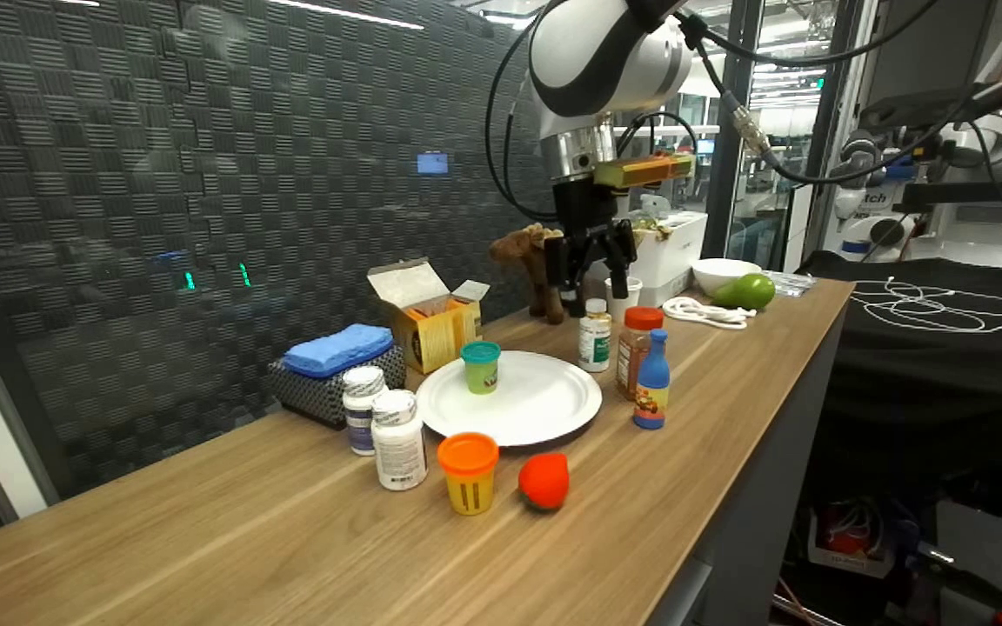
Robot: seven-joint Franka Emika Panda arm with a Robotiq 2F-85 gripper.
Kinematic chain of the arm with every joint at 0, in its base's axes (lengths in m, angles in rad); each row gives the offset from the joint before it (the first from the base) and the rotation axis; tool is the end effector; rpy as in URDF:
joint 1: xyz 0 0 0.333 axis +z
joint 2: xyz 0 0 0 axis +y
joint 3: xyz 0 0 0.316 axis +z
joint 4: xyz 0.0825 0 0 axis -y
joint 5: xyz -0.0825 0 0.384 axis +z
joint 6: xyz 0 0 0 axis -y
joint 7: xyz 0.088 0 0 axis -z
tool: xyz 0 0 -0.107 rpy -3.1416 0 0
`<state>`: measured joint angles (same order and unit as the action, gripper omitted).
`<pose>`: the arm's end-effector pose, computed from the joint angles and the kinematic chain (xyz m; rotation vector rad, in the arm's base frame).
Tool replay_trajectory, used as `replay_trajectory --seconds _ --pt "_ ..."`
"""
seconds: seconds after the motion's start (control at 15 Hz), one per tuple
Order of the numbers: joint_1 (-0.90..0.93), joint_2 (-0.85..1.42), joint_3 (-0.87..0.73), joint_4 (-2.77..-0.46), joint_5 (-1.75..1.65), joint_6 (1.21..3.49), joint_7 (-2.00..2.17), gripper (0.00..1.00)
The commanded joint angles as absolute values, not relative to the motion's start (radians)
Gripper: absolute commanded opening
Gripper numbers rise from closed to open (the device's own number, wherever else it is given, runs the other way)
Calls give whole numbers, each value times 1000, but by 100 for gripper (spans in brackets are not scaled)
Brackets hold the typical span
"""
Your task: Put the bottles on the tray
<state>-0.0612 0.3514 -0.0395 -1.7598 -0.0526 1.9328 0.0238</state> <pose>0.6223 -0.0647 0.3538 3.0710 -0.1541 -0.2782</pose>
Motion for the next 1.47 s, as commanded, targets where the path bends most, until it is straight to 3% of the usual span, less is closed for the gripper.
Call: replay_trajectory --seconds 0.0,0.27,0.73,0.8,0.87,1.4 --pt "-59 311 -44 -1809 -36 2034 46 100" --pt "-56 313 -46 -1824 -43 2125 56 100" --pt "-46 300 -61 -1836 -60 2087 156 100" --pt "-46 298 -61 -1838 -59 2091 162 93" --pt "-47 295 -61 -1840 -57 2096 168 74" --pt "-45 277 -74 -1845 -75 2076 222 13"
